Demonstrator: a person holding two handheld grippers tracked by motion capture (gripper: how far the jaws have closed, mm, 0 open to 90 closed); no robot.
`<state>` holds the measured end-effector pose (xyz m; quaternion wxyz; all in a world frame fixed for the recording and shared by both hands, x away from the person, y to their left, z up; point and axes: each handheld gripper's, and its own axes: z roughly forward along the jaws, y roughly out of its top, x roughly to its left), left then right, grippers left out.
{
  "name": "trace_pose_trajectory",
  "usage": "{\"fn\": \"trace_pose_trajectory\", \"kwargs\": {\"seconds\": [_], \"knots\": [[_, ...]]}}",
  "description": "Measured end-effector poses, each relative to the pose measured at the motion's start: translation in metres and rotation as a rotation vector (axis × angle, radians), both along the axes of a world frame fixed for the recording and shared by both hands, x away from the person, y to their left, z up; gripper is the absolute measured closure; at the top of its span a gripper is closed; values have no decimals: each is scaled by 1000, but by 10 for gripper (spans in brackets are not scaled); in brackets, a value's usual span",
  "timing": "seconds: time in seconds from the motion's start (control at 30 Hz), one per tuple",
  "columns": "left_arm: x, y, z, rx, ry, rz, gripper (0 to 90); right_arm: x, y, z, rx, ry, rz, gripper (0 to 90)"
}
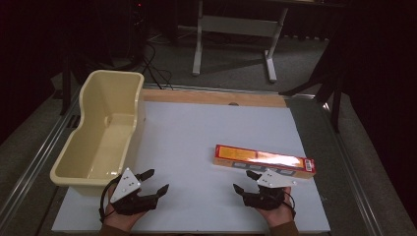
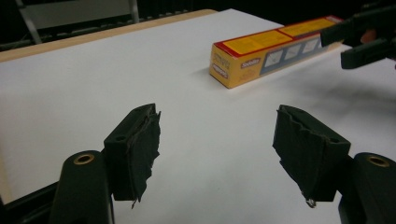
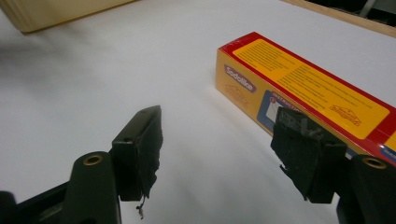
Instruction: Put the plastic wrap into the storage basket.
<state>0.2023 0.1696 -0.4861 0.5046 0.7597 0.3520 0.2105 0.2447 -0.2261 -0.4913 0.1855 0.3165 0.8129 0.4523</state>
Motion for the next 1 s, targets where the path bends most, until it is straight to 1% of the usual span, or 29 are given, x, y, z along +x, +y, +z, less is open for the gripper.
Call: {"fn": "trace_pose_trajectory", "kwargs": {"seconds": [0.03, 0.07, 0.17, 0.2, 0.27, 0.47, 0.7, 0.83, 1.0], "knots": [[0, 0, 0, 0, 0, 0, 308, 0, 0, 0, 0, 0, 0, 328], [0, -2, 0, 9, -2, 3, 302, 0, -1, 0, 1, 1, -4, 328], [0, -3, -1, 10, -1, 3, 299, 0, -2, 0, 3, 0, -4, 328], [0, -3, -2, 9, 4, 12, 290, 1, -2, 1, 10, 2, -2, 331], [1, -2, -2, 3, 7, 14, 289, 2, -2, 1, 12, 4, -2, 330], [1, 0, -1, -13, 6, 27, 281, 0, 1, 1, 1, 2, 2, 330], [2, 2, -1, -9, 14, 49, 279, 0, 1, 2, 0, -3, -3, 322], [2, 2, -1, -17, 13, 48, 277, 0, 0, 5, -3, -14, -6, 323], [3, 2, -1, -14, 9, 51, 272, 0, -4, 13, 6, -40, -33, 336]]}}
